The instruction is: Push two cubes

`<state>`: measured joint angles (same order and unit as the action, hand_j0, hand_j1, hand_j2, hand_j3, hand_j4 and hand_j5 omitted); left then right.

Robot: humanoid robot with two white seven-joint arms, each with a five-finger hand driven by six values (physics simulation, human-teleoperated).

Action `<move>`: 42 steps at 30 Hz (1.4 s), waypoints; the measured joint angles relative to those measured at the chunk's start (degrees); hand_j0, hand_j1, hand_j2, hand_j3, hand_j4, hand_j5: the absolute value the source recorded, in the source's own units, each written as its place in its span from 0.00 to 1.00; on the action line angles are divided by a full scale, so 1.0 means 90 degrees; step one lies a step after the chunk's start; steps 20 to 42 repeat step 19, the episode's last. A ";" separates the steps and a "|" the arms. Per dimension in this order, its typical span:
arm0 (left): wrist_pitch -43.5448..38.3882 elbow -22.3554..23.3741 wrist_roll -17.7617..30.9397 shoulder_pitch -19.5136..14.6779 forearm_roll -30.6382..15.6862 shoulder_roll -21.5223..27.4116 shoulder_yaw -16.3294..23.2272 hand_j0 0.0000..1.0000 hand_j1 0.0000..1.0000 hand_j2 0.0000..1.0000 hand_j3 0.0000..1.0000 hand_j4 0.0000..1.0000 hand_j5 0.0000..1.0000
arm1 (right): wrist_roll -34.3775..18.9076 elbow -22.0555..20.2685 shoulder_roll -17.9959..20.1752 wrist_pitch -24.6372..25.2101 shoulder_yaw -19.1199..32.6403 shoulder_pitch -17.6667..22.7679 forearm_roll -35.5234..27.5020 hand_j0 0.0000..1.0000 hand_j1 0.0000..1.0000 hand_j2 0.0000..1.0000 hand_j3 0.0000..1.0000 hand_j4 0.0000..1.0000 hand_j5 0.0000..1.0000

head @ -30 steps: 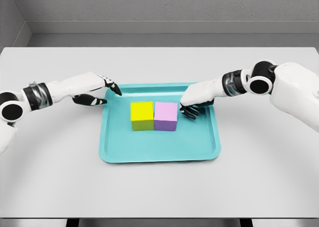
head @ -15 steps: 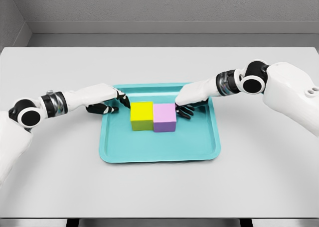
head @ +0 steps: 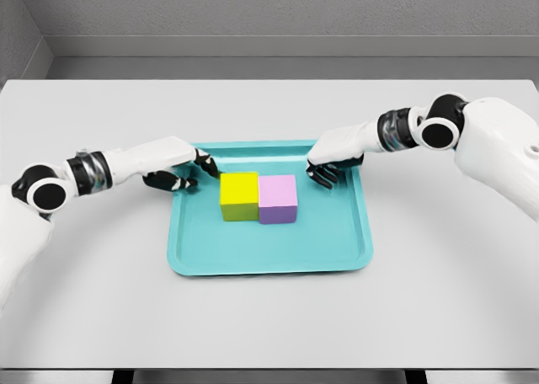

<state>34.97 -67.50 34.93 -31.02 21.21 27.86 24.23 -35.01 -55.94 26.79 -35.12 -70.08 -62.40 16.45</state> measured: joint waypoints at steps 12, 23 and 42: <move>0.0019 -0.0058 0.0011 0.0537 -0.1764 0.2410 -0.0886 1.00 1.00 1.00 1.00 1.00 1.00 | -0.0001 0.0745 0.1582 -0.0007 0.1514 0.0380 0.0008 1.00 1.00 1.00 1.00 1.00 1.00; 0.0022 0.0032 0.0011 0.0947 -0.1780 0.2139 -0.0983 1.00 1.00 1.00 1.00 1.00 1.00 | -0.0001 0.0887 0.1839 -0.0003 0.1853 0.0429 -0.0005 1.00 1.00 1.00 1.00 1.00 1.00; 0.0022 0.0032 0.0011 0.0947 -0.1780 0.2139 -0.0983 1.00 1.00 1.00 1.00 1.00 1.00 | -0.0001 0.0887 0.1839 -0.0003 0.1853 0.0429 -0.0005 1.00 1.00 1.00 1.00 1.00 1.00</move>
